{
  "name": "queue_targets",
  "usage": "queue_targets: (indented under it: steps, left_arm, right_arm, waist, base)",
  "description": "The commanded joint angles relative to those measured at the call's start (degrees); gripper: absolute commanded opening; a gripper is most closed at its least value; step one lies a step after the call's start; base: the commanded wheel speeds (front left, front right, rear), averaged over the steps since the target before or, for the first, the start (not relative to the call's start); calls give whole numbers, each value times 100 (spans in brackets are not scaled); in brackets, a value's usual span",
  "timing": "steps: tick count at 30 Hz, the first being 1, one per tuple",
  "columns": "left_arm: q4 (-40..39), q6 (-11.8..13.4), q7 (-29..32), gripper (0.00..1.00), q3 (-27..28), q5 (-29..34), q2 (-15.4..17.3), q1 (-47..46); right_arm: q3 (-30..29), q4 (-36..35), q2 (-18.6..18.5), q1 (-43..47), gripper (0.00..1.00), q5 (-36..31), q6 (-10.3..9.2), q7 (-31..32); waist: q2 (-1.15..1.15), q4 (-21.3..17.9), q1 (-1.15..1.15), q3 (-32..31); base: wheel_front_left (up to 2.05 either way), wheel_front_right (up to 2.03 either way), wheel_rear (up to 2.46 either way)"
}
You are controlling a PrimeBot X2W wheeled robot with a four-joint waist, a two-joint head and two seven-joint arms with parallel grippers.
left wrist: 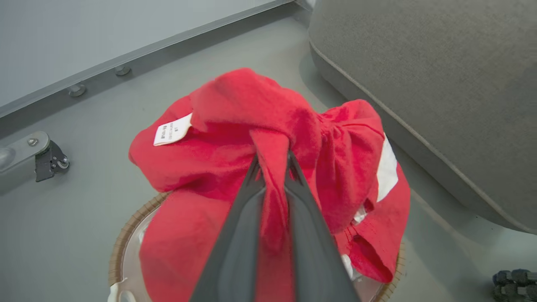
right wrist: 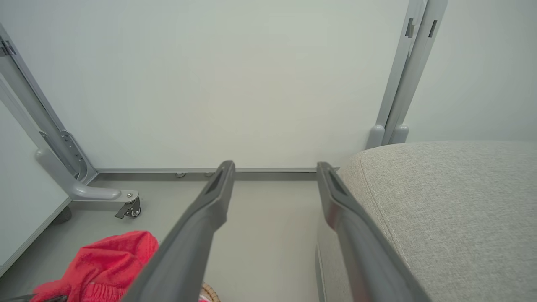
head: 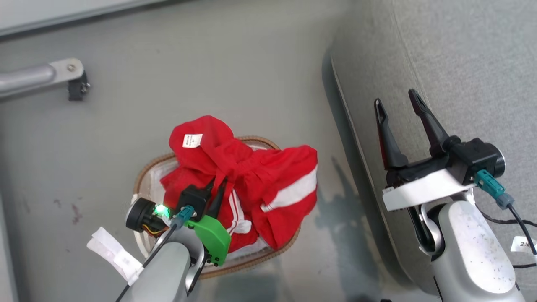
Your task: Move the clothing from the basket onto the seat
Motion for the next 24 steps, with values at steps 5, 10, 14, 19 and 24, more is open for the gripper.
queue_targets:
  steps: [5,10,14,19,24]
  left_arm:
    - [-472,-19,-23,0,7,-74,-67,275]
    - [-881,-19,-23,0,14,-160,-89,441]
    - [-1231,-19,-23,0,37,-225,-107,548]
    - [-1635,-19,-23,0,117,-324,-119,612]
    - [-2033,-19,-23,0,213,-406,-127,590]
  right_arm:
    - [-59,98,-24,297,100,-88,-4,-11]
    - [-64,178,-23,527,100,-129,-4,-11]
    - [-61,216,-23,719,100,-152,-4,-11]
    - [-51,249,-24,941,100,-176,-4,-11]
    - [-19,305,-23,1149,100,-191,-4,-11]
  waist:
    - [0,387,0,-762]
    - [0,472,0,-1085]
    - [0,513,0,-1321]
    - [0,556,0,-1596]
    - [0,590,0,-1845]
  base:
    - [0,0,0]
    - [0,0,0]
    - [0,0,0]
    - [0,0,0]
    - [0,0,0]
